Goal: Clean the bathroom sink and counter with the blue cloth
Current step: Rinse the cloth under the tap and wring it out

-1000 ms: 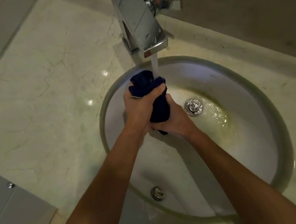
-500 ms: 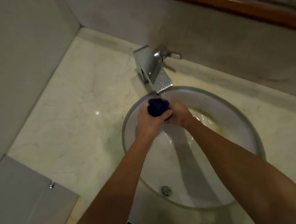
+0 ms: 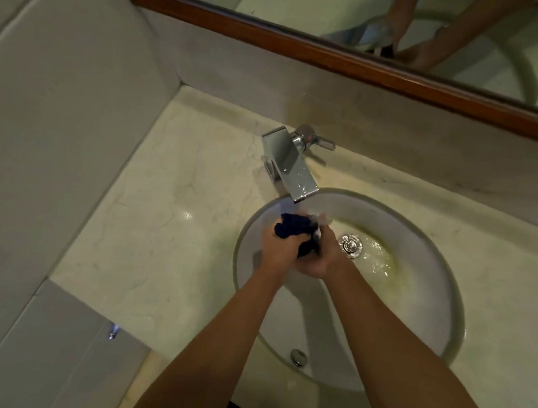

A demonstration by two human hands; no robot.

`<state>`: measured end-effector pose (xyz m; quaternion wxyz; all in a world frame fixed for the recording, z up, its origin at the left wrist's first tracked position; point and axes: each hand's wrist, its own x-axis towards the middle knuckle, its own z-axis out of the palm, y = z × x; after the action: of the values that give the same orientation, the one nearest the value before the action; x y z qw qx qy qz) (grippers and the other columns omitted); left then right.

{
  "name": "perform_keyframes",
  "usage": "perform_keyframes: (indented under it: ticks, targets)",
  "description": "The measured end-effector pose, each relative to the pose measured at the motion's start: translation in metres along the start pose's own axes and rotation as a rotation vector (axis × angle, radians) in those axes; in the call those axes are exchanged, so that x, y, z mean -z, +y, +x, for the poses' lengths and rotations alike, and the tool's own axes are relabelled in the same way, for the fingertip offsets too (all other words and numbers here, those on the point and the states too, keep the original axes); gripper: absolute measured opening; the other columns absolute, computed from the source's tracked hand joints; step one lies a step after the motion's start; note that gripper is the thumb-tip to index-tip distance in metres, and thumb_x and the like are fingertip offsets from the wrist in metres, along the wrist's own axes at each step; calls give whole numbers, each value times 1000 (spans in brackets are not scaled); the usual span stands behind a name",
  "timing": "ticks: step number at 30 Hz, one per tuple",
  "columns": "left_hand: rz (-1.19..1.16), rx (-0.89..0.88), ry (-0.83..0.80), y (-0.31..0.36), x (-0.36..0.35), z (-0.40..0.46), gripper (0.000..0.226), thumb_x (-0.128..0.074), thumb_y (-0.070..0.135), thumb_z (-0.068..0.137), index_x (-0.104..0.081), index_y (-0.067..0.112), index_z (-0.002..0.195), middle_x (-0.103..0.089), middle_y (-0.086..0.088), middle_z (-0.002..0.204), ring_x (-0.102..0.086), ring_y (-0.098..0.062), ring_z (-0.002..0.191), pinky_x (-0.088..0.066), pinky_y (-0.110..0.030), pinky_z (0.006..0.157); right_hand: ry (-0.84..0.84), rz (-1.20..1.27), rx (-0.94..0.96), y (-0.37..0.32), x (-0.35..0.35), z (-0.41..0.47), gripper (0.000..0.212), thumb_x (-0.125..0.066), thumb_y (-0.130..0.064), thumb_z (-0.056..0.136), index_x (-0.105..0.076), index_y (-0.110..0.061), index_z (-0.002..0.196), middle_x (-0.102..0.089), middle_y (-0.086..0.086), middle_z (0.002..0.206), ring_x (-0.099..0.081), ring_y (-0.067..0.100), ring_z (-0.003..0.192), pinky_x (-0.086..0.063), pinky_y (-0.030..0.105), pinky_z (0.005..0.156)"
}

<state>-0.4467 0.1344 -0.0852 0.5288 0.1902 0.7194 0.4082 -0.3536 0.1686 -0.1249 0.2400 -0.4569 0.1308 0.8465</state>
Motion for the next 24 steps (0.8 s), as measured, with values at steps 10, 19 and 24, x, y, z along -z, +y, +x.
perform_keyframes:
  ticks: [10, 19, 24]
  targets:
    - [181, -257, -424, -3, 36, 21, 51, -68, 14, 71, -70, 23, 121, -58, -1, 135, -59, -1, 114, -48, -11, 86, 149, -172, 368, -1, -8, 24, 27, -61, -32, 94, -72, -8, 96, -74, 13, 85, -71, 28, 82, -58, 33, 67]
    - [145, 121, -289, 6, -5, 56, 68, -96, 47, 59, -67, 18, 114, -74, 8, 97, -72, -7, 93, -58, -32, 92, 287, -1295, 938, 25, -4, -2, 48, -55, 4, 87, -55, -24, 126, -70, -10, 104, -69, 7, 92, -58, 36, 79]
    - [18, 41, -270, -5, -3, 62, 34, -91, 18, 68, -75, 15, 97, -79, 0, 93, -76, -17, 91, -61, -36, 84, 262, -1244, 731, 18, 7, -23, 130, -79, 4, 78, 15, -32, 160, -41, -13, 153, -61, -3, 118, -55, 18, 87]
